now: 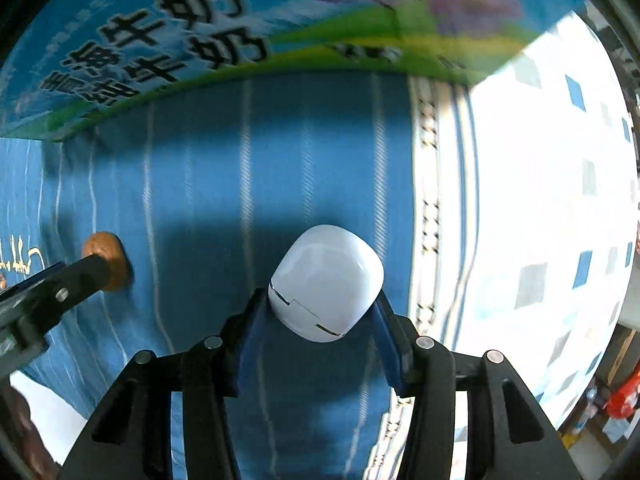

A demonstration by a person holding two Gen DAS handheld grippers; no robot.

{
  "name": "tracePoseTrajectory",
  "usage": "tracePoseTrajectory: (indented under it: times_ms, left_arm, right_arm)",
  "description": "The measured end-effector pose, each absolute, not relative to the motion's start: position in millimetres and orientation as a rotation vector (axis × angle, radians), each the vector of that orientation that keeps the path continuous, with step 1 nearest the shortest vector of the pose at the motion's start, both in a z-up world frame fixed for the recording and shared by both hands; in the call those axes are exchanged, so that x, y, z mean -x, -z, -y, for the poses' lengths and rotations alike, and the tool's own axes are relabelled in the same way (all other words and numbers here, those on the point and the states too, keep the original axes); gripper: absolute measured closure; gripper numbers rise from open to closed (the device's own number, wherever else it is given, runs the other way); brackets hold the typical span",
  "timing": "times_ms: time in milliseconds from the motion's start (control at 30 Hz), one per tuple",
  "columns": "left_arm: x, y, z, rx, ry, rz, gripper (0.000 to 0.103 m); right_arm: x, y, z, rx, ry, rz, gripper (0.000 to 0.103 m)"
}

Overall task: Organize rigid objects
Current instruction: 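Grasp the walnut with the left tool while the right tool grasps the white oval case, then lift the walnut and white oval case and carry them over the box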

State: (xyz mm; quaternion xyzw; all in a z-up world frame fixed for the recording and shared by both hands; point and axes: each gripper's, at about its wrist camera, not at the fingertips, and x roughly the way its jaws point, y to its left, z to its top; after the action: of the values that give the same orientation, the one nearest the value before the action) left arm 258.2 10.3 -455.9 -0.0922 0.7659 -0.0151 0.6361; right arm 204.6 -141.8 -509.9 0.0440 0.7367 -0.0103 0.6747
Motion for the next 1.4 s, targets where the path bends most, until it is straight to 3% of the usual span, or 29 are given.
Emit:
tracePoseTrajectory:
  times_ms: [33, 100, 533, 733, 800, 867, 933, 1033, 1100, 1133, 1400]
  left_arm:
    - [-257, 464, -6, 0.189, 0.031, -1.776, 0.067]
    - [-256, 460, 2, 0.141, 0.027, -1.744, 0.071]
    - [-239, 412, 16, 0.137, 0.016, -1.653, 0.072]
    - [-235, 417, 31, 0.183, 0.014, -1.672, 0.072]
    - [-232, 417, 33, 0.187, 0.014, -1.673, 0.072]
    - [-234, 426, 32, 0.201, 0.015, -1.676, 0.072]
    - [-236, 429, 35, 0.211, 0.013, -1.678, 0.072]
    - [-238, 432, 38, 0.213, 0.010, -1.679, 0.072]
    - [-241, 431, 35, 0.217, 0.009, -1.681, 0.072]
    - [-241, 430, 33, 0.217, 0.008, -1.680, 0.072]
    - [-232, 403, 34, 0.197, 0.020, -1.640, 0.072]
  right_arm:
    - [-203, 510, 145, -0.104, 0.020, -1.663, 0.052]
    - [-203, 510, 145, -0.102, 0.014, -1.673, 0.052]
    - [-187, 483, 133, -0.053, -0.058, -1.652, 0.061]
    - [-188, 495, 150, -0.173, -0.090, -1.692, 0.062]
    - [-190, 500, 156, -0.208, -0.079, -1.719, 0.059]
    - [-192, 498, 163, -0.265, -0.060, -1.713, 0.041]
    - [-193, 493, 166, -0.304, -0.042, -1.691, 0.031]
    - [-197, 494, 166, -0.304, -0.006, -1.701, 0.030]
    - [-200, 502, 164, -0.289, 0.032, -1.734, 0.036]
    - [-200, 502, 161, -0.254, 0.062, -1.734, 0.054]
    - [-188, 493, 133, -0.125, 0.024, -1.697, 0.055]
